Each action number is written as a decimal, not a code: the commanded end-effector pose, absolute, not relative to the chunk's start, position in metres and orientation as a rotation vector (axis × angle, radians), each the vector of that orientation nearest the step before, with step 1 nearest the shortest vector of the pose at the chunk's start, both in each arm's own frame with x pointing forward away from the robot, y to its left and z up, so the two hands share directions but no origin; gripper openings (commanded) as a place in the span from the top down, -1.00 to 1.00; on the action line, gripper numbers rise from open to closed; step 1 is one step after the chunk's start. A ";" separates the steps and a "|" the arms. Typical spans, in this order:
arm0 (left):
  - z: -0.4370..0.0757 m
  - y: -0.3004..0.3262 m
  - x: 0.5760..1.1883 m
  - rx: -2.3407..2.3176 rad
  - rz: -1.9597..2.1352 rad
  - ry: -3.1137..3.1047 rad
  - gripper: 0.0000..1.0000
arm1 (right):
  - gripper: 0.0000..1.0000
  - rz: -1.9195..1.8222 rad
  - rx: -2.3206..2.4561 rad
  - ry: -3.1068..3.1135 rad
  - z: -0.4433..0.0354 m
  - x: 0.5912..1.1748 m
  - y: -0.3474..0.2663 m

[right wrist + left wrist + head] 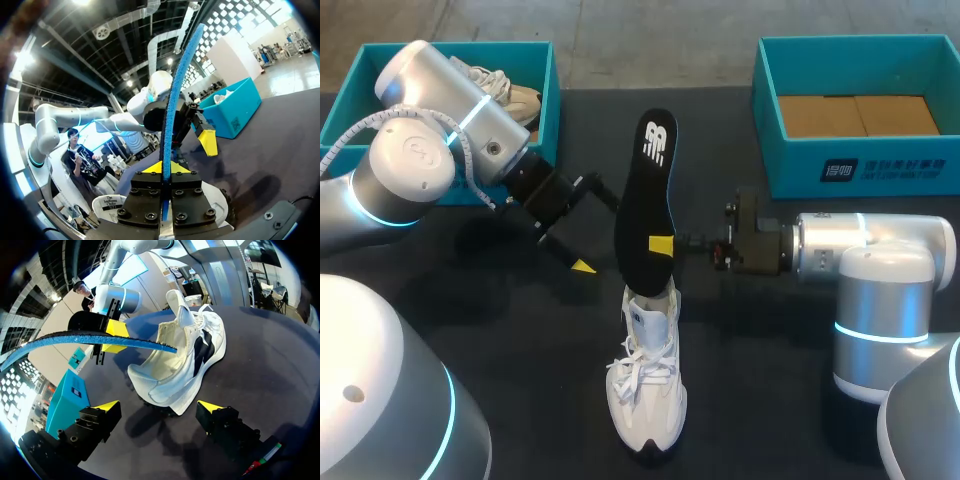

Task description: Take the shoe out of the shoebox, open the shoe tongue, remove and reinsert the insole, then place the shoe into the shoebox

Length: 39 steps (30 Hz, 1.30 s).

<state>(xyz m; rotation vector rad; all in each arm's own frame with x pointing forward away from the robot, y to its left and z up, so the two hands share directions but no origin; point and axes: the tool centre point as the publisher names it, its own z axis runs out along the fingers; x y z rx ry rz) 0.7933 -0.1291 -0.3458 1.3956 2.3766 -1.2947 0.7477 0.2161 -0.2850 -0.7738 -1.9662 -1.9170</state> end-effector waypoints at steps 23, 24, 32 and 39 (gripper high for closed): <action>-0.346 -0.130 0.794 1.400 -1.292 2.379 -1.00 | 1.00 -1.895 -0.760 -1.970 -0.293 0.749 0.233; -0.346 -0.130 0.794 1.400 -1.292 2.379 -1.00 | 1.00 -1.894 -0.760 -1.970 -0.293 0.749 0.233; -0.346 -0.130 0.794 1.400 -1.292 2.379 -1.00 | 1.00 -1.888 -0.770 -1.970 -0.296 0.749 0.230; -0.346 -0.130 0.794 1.400 -1.292 2.379 -1.00 | 1.00 -1.891 -0.787 -1.972 -0.297 0.748 0.223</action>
